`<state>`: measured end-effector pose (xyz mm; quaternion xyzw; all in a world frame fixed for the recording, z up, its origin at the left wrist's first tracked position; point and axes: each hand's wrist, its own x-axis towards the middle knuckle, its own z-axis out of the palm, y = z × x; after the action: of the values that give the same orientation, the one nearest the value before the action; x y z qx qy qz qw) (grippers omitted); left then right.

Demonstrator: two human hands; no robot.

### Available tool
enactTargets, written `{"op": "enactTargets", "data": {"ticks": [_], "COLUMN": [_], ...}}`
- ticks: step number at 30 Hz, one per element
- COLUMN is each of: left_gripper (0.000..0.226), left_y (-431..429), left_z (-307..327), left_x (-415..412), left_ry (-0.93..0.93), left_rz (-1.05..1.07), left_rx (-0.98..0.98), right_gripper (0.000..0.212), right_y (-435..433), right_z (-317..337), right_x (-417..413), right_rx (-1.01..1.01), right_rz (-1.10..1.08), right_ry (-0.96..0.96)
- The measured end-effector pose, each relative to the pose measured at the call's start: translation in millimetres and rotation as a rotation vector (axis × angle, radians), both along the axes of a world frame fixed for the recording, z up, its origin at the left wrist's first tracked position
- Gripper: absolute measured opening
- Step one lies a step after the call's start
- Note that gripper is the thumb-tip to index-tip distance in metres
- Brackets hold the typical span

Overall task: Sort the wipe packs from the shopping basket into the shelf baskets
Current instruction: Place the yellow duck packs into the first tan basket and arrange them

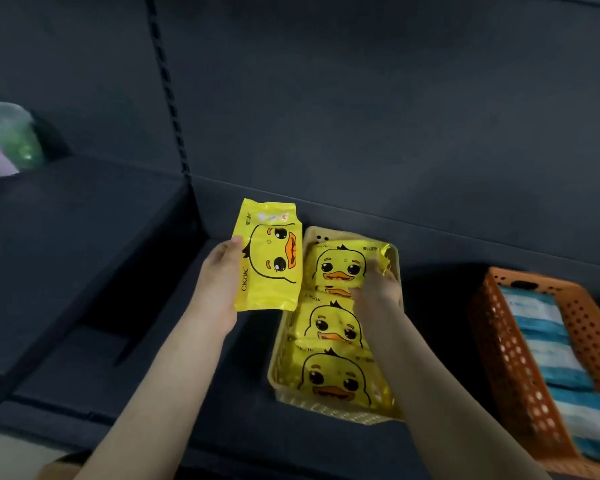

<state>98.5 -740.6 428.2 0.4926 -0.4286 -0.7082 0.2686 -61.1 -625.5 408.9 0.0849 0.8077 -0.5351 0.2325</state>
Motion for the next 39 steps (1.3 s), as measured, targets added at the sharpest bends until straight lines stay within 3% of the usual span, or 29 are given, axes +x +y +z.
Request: {"op": "enactTargets", "data": {"ticks": [2,4,6,8,10,14,17,23,25,27,32,39], "left_gripper": [0.022,0.018,0.016,0.016,0.019,0.031,0.033,0.019,0.019,0.019,0.020,0.018], "left_y": [-13.0,-22.0,-28.1,-33.2,-36.4,-40.2,-43.0,-44.1,-44.3,-45.4,-44.5,-39.6], "left_z": [-4.2,-7.6,-10.4,-12.8,-14.3,-16.3,-17.4,-19.3,-19.2,-19.8,-19.8,-23.2], "left_x": [-9.1,-16.8,-22.9,-28.7,-33.1,-33.9,-29.5,-18.6,-16.2,-15.1,-16.1,-18.4], "left_ry": [0.002,-0.001,-0.008,-0.004,0.002,-0.004,-0.006,0.022,0.026,0.027,0.036,0.034], "left_rz": [-0.040,-0.095,-0.144,-0.174,-0.194,-0.209,-0.197,-0.169,-0.172,-0.167,-0.175,-0.195], "left_rx": [0.017,0.027,0.036,0.048,0.060,0.076,0.086,0.104,0.107,0.107,0.105,0.116], "right_gripper": [0.051,0.041,0.056,0.059,0.044,0.050,0.051,0.053,0.054,0.053,0.052,0.051], "right_y": [-2.2,-0.9,4.9,10.7,13.3,7.0,0.9,-0.9,0.3,-2.1,-3.4,-4.2], "right_z": [-11.9,-10.5,-15.5,-13.8,-18.3,-41.4,-56.0,-58.6,-51.3,-43.9,-55.8,-69.2], "right_x": [-8.5,-7.0,-6.4,-3.6,-5.5,-7.7,-6.4,-4.3,-3.8,-3.4,-9.0,-8.6], "right_rx": [-0.226,-0.016,0.222,0.318,0.374,0.526,0.666,0.754,0.812,0.791,0.582,0.602], "right_rz": [-0.123,-0.055,0.138,0.250,0.394,0.699,0.759,0.808,0.770,0.723,0.689,0.781], "right_ry": [-0.022,0.131,0.468,0.825,0.975,0.686,0.717,0.737,0.834,0.899,0.692,0.640]}}
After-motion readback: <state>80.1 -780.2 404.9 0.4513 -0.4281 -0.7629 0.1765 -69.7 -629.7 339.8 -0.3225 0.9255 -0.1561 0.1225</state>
